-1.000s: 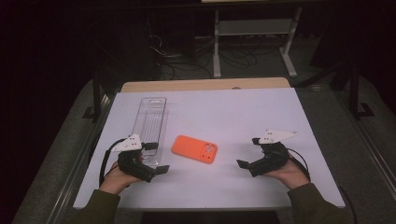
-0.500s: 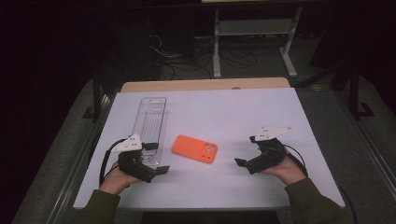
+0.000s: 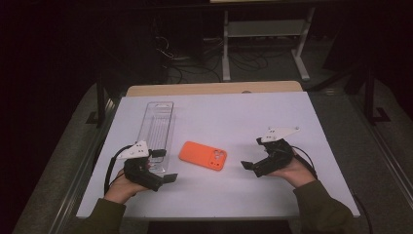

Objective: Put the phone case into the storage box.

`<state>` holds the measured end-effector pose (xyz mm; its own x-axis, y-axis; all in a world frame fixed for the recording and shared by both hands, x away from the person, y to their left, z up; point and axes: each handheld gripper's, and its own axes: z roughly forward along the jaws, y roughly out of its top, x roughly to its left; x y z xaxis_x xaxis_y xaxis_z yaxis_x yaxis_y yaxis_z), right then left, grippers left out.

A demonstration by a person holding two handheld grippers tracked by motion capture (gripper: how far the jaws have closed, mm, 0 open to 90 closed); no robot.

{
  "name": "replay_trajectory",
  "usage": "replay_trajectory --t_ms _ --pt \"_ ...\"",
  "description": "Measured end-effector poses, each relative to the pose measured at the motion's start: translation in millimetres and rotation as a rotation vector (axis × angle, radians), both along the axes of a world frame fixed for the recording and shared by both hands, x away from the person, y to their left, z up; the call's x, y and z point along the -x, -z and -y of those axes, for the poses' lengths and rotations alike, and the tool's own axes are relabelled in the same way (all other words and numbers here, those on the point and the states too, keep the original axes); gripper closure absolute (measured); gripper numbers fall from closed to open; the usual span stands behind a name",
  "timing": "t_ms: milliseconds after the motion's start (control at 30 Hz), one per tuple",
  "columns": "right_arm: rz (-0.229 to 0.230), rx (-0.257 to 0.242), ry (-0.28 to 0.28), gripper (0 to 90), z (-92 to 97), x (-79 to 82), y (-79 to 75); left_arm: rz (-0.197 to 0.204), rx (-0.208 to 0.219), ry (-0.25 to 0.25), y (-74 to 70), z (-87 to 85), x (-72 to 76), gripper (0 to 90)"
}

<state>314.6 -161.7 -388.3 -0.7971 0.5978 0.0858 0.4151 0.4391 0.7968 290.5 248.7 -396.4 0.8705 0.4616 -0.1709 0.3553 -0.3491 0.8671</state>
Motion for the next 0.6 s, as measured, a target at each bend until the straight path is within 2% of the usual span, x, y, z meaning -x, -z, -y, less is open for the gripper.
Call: replay_trajectory --t_ms 367,600 --pt "-0.002 0.012 -0.030 0.0 -12.6 -9.4 -1.6 0.002 -0.012 0.003 -0.3 0.0 -0.1 0.0" --pt "0.003 0.001 -0.046 0.0 -20.8 -18.3 -3.8 0.002 0.000 0.002 -0.2 0.4 -0.2 0.0"
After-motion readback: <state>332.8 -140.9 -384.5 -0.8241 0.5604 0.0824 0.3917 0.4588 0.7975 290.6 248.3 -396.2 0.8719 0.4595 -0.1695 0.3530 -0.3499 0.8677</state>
